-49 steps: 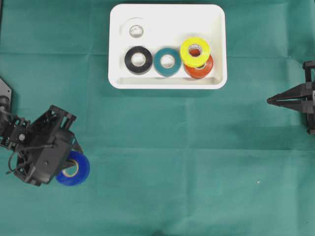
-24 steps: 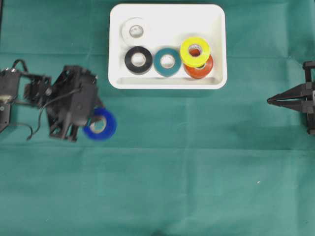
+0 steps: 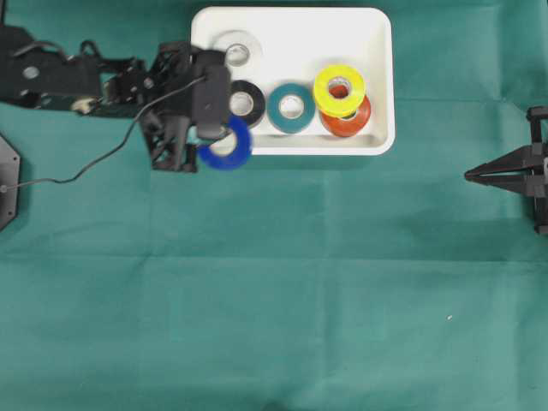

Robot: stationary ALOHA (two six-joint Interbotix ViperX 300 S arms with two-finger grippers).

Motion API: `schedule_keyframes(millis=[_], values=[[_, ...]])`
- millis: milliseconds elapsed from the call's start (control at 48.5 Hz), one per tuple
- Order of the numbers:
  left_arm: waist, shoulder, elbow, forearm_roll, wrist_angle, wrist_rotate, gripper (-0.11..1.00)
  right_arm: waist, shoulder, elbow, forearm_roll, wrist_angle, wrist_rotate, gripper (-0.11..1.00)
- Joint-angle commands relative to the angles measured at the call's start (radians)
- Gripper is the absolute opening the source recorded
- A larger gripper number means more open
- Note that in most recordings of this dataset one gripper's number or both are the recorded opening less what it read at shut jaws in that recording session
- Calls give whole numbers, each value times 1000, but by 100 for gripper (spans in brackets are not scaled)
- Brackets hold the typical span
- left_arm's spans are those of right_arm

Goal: Put the tape into the white case with the left arm.
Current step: 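Lift the blue roll and carry it into the tray's upper middle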

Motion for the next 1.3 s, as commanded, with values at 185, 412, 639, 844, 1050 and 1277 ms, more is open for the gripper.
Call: schedule_keyframes(millis=[185, 412, 639, 844, 1050, 1277], values=[[69, 112, -161, 2, -17, 6, 24, 0, 11, -12, 0, -11, 0, -9], [130, 190, -256, 2, -25, 6, 24, 0, 11, -12, -2, -11, 0, -9], [143, 245, -311, 2, -25, 8, 24, -2, 11, -12, 0, -11, 0, -9], [144, 262, -325, 2, -25, 5, 25, 0, 11, -12, -2, -11, 0, -9], [149, 262, -325, 2, -25, -2, 69, 0, 11, -12, -2, -11, 0, -9], [150, 245, -311, 0, -23, -3, 99, -2, 11, -12, -2, -11, 0, -9]])
